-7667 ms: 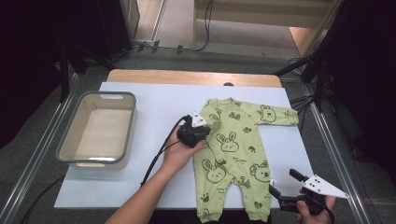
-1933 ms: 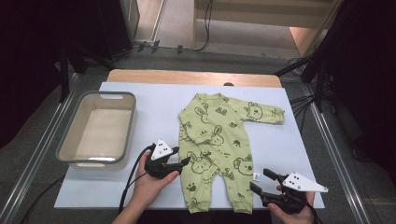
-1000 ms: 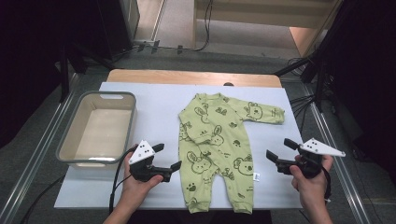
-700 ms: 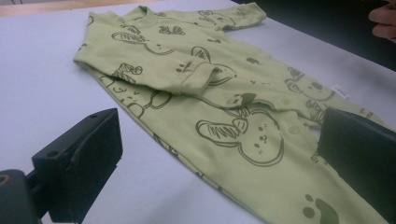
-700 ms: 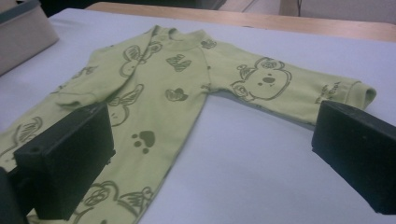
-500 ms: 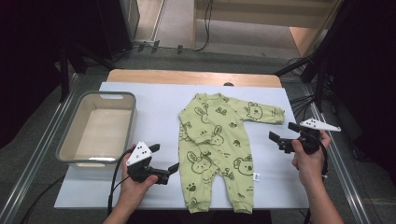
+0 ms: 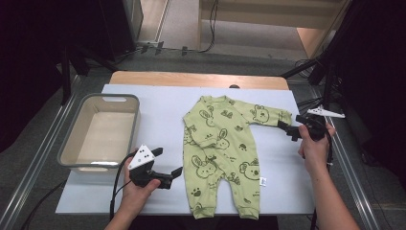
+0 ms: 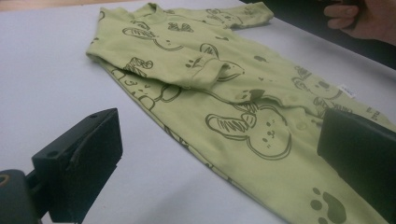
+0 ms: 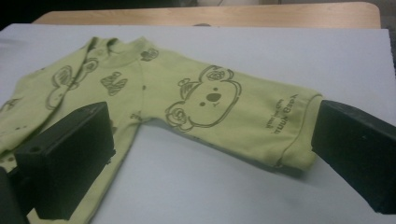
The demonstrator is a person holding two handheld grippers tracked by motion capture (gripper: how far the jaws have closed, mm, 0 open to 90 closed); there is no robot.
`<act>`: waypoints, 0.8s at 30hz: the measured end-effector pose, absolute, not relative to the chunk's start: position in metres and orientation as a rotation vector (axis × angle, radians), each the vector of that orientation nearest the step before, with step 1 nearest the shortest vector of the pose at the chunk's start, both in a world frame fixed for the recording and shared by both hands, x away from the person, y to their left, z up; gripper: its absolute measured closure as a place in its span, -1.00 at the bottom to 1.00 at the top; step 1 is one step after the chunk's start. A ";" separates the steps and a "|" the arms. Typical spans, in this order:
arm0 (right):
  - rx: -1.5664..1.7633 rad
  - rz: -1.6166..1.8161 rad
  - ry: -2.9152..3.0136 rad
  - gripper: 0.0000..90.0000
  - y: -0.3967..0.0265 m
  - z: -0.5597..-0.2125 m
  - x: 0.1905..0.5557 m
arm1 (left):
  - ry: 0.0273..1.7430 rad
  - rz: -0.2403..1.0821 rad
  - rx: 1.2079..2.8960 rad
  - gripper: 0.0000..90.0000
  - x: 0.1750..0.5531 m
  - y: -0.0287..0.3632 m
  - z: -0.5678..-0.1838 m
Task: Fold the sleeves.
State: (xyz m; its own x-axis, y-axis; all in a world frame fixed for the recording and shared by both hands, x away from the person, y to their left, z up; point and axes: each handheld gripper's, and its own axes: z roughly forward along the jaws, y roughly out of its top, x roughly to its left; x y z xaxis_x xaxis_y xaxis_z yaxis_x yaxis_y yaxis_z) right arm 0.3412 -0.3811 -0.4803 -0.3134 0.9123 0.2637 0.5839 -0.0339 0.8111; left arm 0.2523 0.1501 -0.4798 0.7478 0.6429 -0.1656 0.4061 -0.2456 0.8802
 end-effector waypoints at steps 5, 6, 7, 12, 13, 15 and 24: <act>1.622 1.236 1.887 -1.00 -0.387 -0.486 0.358 | 0.802 0.273 1.878 -1.00 0.251 0.149 -0.480; 1.634 1.219 1.883 -0.94 -0.389 -0.487 0.362 | 0.802 0.274 1.879 -1.00 0.251 0.149 -0.481; 1.647 1.200 1.873 -0.91 -0.391 -0.487 0.364 | 0.801 0.274 1.881 -1.00 0.252 0.150 -0.481; 1.713 1.135 1.842 -0.68 -0.401 -0.489 0.377 | 0.800 0.274 1.881 -1.00 0.252 0.150 -0.481; 1.728 1.122 1.839 -0.65 -0.402 -0.490 0.380 | 0.800 0.273 1.880 -1.00 0.252 0.150 -0.481; 1.749 1.088 1.825 -0.47 -0.405 -0.491 0.385 | 0.800 0.273 1.881 -1.00 0.252 0.150 -0.481; 1.905 1.106 1.783 -0.04 -0.419 -0.510 0.403 | 0.801 0.271 1.883 -1.00 0.252 0.152 -0.481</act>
